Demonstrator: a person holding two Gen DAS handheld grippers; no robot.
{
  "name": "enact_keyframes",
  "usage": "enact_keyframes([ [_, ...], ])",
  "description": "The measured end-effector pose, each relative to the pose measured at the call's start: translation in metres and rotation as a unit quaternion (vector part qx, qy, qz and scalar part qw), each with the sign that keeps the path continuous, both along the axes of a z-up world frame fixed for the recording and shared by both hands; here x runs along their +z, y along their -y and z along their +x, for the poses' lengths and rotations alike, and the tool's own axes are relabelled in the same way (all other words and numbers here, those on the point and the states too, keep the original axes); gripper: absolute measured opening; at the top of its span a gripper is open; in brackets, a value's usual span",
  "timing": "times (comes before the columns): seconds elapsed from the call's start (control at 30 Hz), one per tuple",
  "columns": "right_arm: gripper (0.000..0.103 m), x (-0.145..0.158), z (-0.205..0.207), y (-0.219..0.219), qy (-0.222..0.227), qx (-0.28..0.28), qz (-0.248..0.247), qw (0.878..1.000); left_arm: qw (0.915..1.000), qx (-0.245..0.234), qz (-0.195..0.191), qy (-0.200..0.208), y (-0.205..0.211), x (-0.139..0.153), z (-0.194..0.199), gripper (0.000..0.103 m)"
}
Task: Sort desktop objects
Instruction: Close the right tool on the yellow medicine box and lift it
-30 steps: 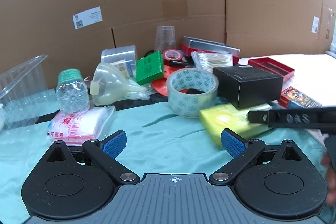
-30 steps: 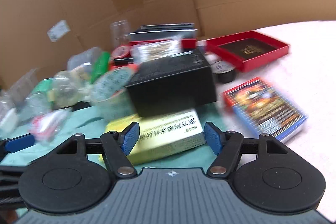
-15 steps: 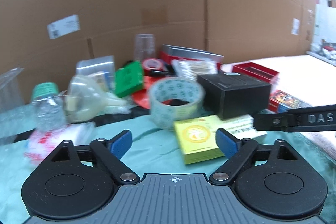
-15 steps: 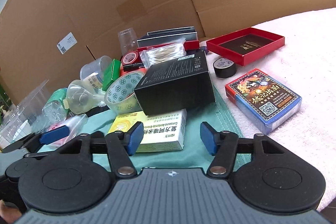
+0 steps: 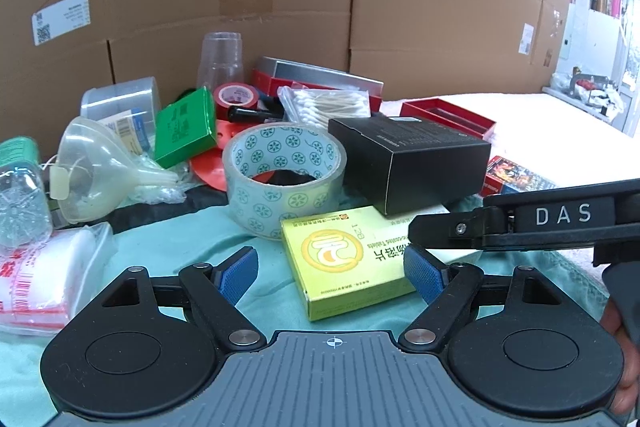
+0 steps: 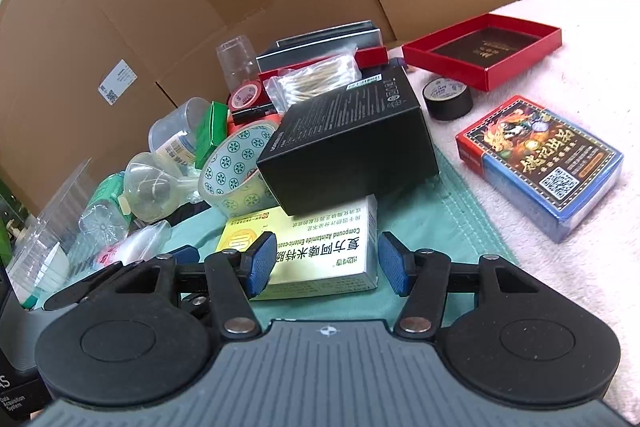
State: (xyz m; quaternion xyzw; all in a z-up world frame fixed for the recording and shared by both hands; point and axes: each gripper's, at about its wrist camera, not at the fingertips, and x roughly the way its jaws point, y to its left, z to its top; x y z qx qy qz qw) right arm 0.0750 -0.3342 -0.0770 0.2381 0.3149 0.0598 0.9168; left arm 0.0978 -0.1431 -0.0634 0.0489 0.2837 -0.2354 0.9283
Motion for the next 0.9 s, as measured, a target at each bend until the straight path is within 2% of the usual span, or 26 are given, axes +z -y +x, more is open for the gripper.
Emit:
enact_keyframes([
  [0.23,0.062,0.001,0.003,-0.002,-0.004,-0.012,-0.013,1.0,0.999,-0.01,-0.031,-0.031,-0.004,-0.005,0.008,0.086],
  [0.33,0.062,-0.001,0.005,-0.003,-0.003,-0.008,-0.018,1.0,0.9977,-0.028,-0.043,-0.043,-0.005,-0.007,0.009,0.086],
  [0.37,0.063,-0.001,0.007,-0.004,-0.005,0.0,-0.013,1.0,0.9969,-0.041,-0.044,-0.052,-0.003,-0.009,0.009,0.09],
  [0.47,0.063,0.0,0.006,-0.013,-0.002,0.001,-0.043,0.999,0.9981,-0.043,-0.01,-0.043,0.008,-0.009,0.007,0.091],
  [0.53,0.063,0.0,0.005,-0.018,0.002,0.0,-0.06,0.998,0.9986,-0.04,0.003,-0.035,0.012,-0.009,0.004,0.085],
  [0.77,0.06,-0.001,0.004,-0.011,0.005,-0.003,-0.047,0.999,0.9986,-0.033,-0.016,-0.039,0.005,-0.009,0.006,0.079],
  [0.9,0.06,-0.001,0.005,-0.014,0.004,-0.005,-0.056,0.998,0.9989,-0.032,-0.005,-0.035,0.008,-0.009,0.005,0.077],
])
